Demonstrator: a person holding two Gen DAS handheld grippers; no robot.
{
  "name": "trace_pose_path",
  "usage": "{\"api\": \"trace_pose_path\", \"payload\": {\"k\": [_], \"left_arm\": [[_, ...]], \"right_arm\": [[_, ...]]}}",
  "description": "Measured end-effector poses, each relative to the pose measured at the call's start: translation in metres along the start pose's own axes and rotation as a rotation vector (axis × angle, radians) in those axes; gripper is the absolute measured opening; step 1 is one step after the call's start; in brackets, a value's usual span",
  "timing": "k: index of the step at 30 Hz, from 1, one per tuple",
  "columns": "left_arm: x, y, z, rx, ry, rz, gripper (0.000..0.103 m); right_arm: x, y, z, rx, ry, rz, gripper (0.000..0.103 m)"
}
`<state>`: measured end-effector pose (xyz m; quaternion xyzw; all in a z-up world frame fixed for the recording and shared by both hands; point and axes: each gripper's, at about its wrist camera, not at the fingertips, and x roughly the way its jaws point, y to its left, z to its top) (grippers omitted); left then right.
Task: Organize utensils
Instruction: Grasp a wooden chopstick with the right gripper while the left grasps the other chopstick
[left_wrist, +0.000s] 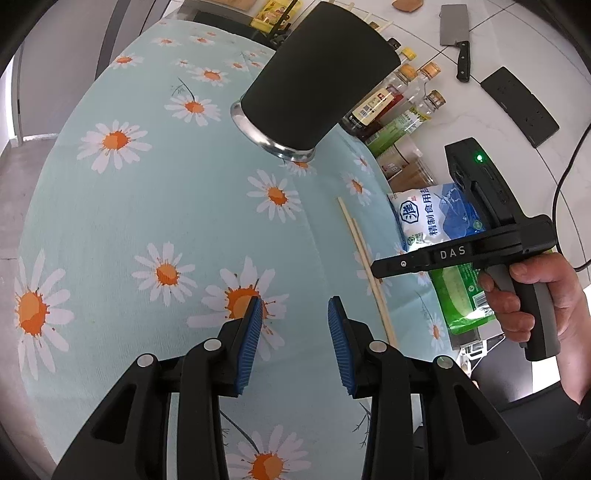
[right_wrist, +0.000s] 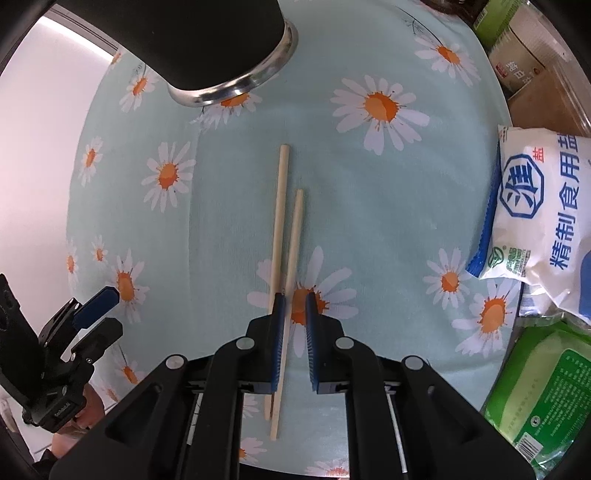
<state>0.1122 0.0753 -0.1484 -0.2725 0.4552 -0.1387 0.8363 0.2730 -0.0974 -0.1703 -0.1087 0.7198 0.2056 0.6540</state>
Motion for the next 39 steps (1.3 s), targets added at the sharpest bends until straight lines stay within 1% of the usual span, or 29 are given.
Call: {"api": "trace_pose_path", "payload": {"k": [4, 6, 9, 11, 17, 23, 24, 29, 36, 39], "left_arm": [[0.001, 0.003, 0.000, -0.016, 0.011, -0.021, 0.035], [0.002, 0.003, 0.000, -0.024, 0.017, -0.034, 0.035], [0.004, 0.002, 0.001, -0.021, 0.029, -0.044, 0.035], [0.006, 0.001, 0.003, -0.015, 0.034, -0.047, 0.035], [0.004, -0.002, 0.009, -0.019, 0.022, -0.049, 0.035], [0.009, -0.009, 0.011, -0.031, 0.031, -0.028, 0.035], [0.011, -0.012, 0.012, -0.033, 0.031, -0.021, 0.035], [0.018, -0.030, 0.015, -0.036, 0.031, -0.002, 0.035], [0.040, -0.068, 0.025, -0.014, 0.050, 0.074, 0.035], [0.050, -0.081, 0.033, -0.002, 0.075, 0.108, 0.035]], "right_arm": [[0.002, 0.019, 0.003, -0.015, -0.006, -0.068, 0.013], [0.003, 0.024, 0.005, -0.007, -0.004, -0.085, 0.013], [0.007, 0.034, 0.009, 0.009, 0.005, -0.113, 0.006], [0.007, 0.033, 0.013, 0.016, 0.009, -0.109, 0.006], [0.006, 0.027, 0.018, 0.041, 0.010, -0.061, 0.006], [-0.005, 0.006, 0.010, 0.037, -0.014, -0.019, 0.006], [-0.009, -0.004, 0.006, 0.036, -0.021, -0.011, 0.006], [-0.032, -0.029, -0.009, 0.025, -0.073, 0.047, 0.006], [-0.064, -0.045, -0.026, -0.001, -0.168, 0.124, 0.006], [-0.073, -0.053, -0.036, -0.014, -0.200, 0.167, 0.006]]}}
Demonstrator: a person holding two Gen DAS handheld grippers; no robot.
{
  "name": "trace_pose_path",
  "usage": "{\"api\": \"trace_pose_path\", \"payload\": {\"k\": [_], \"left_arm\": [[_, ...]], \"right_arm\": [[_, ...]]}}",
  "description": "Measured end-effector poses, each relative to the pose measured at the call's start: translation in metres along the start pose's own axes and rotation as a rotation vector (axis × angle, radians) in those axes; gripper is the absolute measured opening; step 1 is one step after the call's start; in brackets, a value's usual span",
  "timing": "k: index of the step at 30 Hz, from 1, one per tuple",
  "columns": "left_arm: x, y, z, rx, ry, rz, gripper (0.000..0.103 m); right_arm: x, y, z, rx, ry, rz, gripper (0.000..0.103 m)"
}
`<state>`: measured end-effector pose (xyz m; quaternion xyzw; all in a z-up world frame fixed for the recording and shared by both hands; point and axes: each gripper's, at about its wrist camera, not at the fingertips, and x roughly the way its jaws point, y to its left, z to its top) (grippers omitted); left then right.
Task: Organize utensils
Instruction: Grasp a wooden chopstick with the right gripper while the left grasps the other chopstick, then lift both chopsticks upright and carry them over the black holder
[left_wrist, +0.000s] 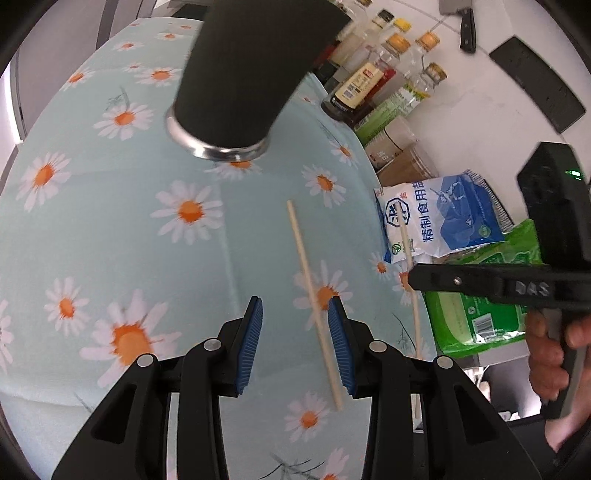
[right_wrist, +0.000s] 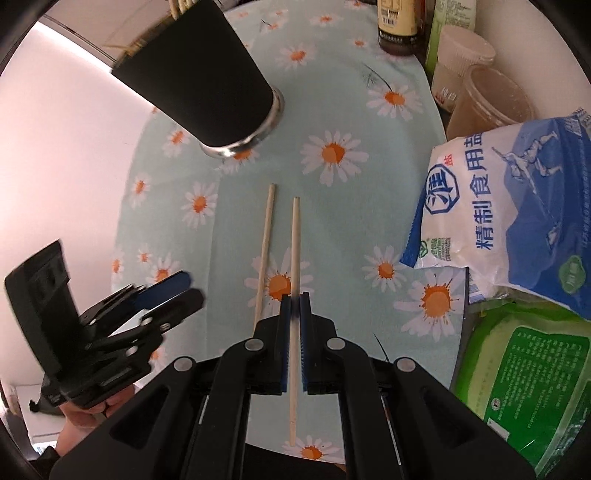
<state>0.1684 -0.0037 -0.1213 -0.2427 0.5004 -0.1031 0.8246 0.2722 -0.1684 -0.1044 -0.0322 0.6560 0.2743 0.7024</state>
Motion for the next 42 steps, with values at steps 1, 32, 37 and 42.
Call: {"api": "trace_pose_path", "payload": {"k": [1, 32, 37, 42], "left_arm": [[0.003, -0.005, 0.003, 0.003, 0.013, 0.019, 0.035], [0.088, -0.070, 0.024, 0.020, 0.213, 0.453, 0.004], [0.089, -0.067, 0.026, 0.014, 0.211, 0.436, 0.004], [0.076, -0.060, 0.028, 0.007, 0.192, 0.400, 0.004]], "right_arm": [[-0.003, -0.002, -0.001, -0.005, -0.010, 0.012, 0.006], [-0.041, -0.048, -0.025, -0.068, -0.102, 0.155, 0.006], [-0.040, -0.045, -0.023, -0.060, -0.101, 0.155, 0.006], [-0.035, -0.036, -0.018, -0.059, -0.099, 0.138, 0.006]]}}
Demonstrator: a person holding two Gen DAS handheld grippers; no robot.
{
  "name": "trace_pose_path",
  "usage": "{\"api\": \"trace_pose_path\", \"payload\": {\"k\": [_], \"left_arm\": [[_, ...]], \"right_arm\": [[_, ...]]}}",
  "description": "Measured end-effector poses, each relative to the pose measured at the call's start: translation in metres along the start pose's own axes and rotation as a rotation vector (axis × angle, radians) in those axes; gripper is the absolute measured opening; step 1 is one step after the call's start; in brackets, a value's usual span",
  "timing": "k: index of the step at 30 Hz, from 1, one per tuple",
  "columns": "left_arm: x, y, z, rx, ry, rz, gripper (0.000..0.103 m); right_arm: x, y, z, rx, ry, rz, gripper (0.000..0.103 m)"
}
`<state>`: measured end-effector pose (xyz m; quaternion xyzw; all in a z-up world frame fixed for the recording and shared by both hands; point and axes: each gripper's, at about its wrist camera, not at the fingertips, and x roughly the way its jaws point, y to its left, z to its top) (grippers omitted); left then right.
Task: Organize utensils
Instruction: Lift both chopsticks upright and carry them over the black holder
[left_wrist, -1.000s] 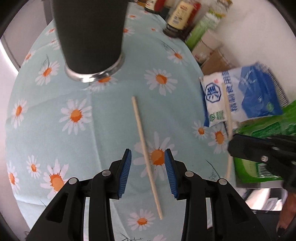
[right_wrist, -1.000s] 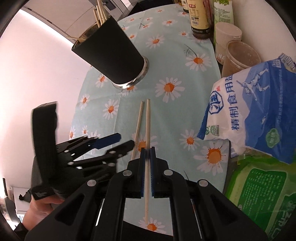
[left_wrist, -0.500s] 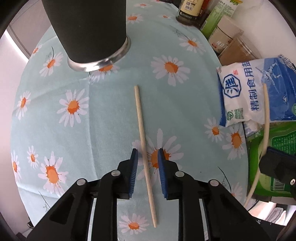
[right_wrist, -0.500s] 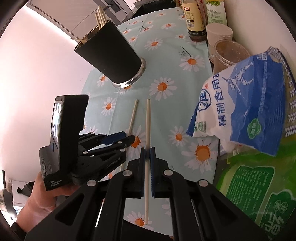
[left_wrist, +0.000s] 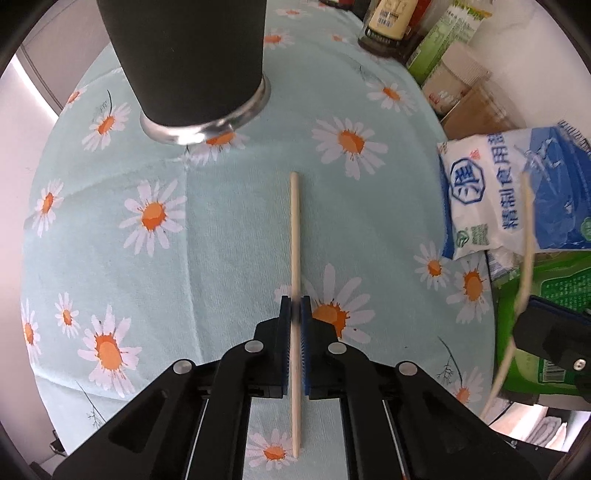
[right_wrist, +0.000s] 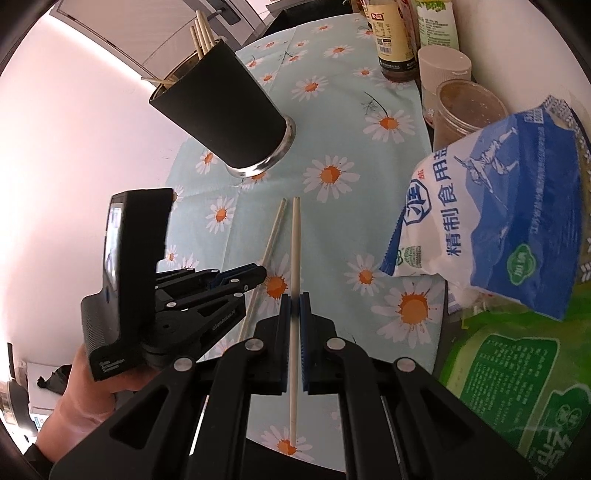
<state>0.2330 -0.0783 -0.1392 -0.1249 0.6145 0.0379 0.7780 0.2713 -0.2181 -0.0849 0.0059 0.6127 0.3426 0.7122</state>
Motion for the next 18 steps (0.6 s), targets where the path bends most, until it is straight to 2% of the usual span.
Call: {"api": "trace_pose_path", "payload": {"k": [9, 18], "left_arm": [[-0.038, 0.026, 0.001, 0.025, -0.074, -0.083, 0.004], [-0.089, 0.070, -0.007, 0.045, -0.198, -0.166, 0.004]], "right_arm": [[0.011, 0.024, 0.013, 0.007, -0.014, -0.042, 0.006], [0.026, 0.073, 0.035, -0.007, -0.061, -0.058, 0.006]]}}
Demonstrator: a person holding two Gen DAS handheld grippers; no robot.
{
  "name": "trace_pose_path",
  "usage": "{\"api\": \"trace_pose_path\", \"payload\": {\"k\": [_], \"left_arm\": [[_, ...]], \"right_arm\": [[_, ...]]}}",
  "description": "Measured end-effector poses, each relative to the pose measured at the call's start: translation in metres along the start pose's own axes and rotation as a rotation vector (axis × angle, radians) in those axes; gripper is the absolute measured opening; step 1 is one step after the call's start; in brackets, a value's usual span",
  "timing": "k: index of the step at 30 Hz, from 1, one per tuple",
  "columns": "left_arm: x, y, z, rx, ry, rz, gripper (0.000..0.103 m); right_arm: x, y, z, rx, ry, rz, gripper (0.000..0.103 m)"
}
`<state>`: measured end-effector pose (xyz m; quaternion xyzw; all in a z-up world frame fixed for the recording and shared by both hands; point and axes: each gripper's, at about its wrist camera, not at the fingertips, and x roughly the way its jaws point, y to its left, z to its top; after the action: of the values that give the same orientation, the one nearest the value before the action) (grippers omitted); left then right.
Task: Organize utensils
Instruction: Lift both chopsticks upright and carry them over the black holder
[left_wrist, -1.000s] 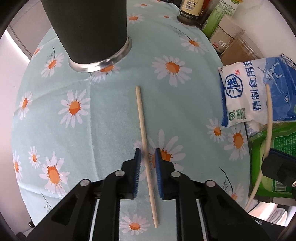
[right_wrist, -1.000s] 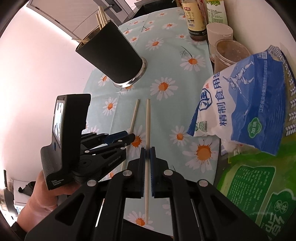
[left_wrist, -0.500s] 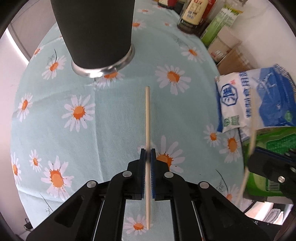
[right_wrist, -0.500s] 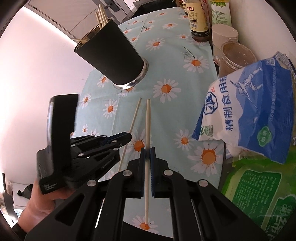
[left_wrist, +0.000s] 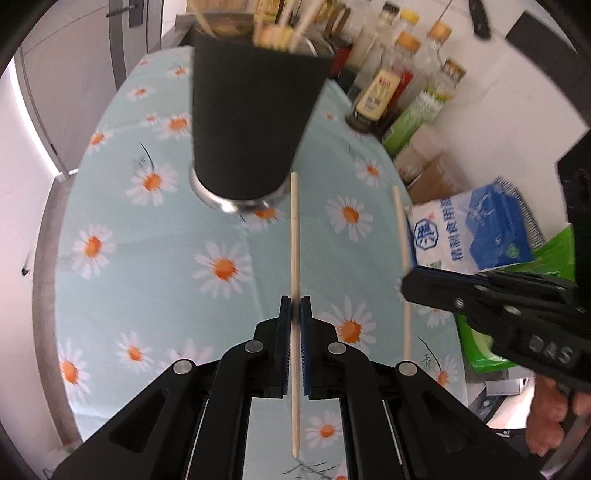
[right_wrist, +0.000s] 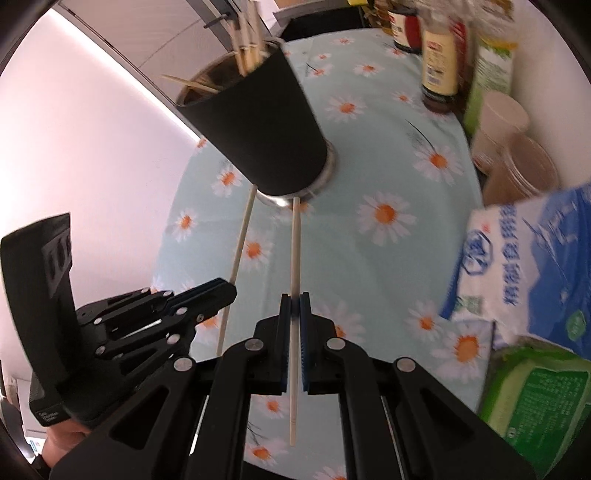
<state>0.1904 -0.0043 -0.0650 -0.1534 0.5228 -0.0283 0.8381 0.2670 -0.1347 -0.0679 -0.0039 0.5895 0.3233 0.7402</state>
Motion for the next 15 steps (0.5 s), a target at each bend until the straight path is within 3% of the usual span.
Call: {"api": "trace_pose_path", "payload": {"k": [15], "left_arm": [[-0.061, 0.058, 0.014, 0.055, -0.163, -0.130, 0.004]], "right_arm": [[0.008, 0.064, 0.027, -0.005, -0.128, 0.036, 0.006]]}}
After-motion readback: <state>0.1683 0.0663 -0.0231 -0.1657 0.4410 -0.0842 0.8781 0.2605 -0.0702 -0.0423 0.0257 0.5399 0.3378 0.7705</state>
